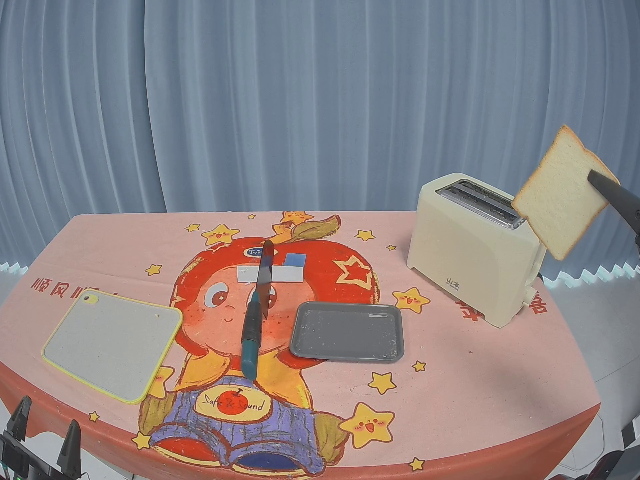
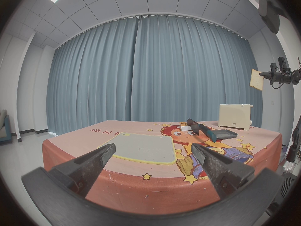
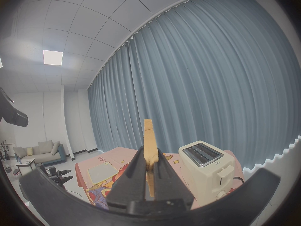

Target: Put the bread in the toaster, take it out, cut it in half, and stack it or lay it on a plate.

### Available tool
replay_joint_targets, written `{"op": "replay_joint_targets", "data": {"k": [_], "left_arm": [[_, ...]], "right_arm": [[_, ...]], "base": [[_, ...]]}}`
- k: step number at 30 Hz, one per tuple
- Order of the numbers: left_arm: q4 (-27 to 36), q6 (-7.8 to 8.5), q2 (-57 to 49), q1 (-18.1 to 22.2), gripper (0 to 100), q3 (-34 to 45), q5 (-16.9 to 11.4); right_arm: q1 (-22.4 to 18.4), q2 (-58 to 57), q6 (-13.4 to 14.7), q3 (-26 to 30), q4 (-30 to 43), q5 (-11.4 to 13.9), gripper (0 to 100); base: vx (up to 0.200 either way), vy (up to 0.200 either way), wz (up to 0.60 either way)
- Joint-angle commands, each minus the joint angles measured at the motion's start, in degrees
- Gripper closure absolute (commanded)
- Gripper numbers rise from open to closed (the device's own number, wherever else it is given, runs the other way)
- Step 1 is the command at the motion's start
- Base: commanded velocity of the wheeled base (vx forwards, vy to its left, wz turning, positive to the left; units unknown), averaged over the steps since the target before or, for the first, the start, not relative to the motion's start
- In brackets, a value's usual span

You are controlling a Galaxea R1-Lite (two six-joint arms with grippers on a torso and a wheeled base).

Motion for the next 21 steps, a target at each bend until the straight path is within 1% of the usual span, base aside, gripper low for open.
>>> {"op": "replay_joint_targets", "data": {"k": [1,21], "left_arm": [[0.0,-0.02,0.0,0.0,0,1.0,0.0],[0.0,-0.02,0.0,0.0,0,1.0,0.0]], "right_arm": [[0.4,0.1,0.0,-0.1,0.0,0.0,100],[0.5,0.1,-0.1,0.1,0.1,0.0,100]], "base": [[0.0,0.0,0.0],[0.0,0.0,0.0]]}}
